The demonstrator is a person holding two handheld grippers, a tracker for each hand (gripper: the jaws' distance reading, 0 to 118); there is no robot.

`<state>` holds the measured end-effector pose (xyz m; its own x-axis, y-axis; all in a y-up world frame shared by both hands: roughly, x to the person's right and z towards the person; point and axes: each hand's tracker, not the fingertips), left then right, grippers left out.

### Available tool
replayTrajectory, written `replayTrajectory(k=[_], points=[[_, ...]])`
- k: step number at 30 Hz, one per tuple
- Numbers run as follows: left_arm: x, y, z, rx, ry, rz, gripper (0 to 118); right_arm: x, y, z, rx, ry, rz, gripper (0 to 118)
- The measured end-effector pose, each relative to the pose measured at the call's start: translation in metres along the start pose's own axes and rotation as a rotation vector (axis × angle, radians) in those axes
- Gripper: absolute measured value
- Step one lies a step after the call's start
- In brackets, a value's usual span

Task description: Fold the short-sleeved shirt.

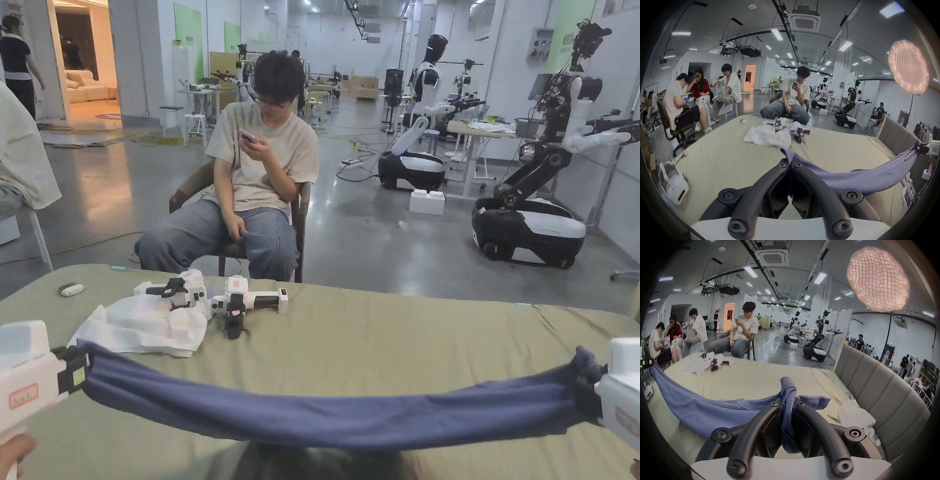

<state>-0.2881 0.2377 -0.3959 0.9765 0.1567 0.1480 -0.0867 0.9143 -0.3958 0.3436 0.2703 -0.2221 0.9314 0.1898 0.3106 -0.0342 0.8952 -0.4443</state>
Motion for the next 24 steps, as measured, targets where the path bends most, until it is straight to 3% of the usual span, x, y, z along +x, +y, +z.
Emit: replayTrajectory(k=[14, 22, 24], points=[[-0.041, -0.155, 0.094, -0.171, 0.043, 0.026, 0, -0.019, -0.17, 0.075, -0.249, -0.017, 0.061, 8], [-0.051, -0.202, 0.103, -0.285, 0.079, 0.054, 0, -0.032, -0.218, 0.081, -0.336, -0.017, 0.011, 9], [-0.051, -0.205, 0.105, -0.296, 0.092, 0.057, 2, -0.037, -0.221, 0.085, -0.339, -0.023, 0.012, 17]])
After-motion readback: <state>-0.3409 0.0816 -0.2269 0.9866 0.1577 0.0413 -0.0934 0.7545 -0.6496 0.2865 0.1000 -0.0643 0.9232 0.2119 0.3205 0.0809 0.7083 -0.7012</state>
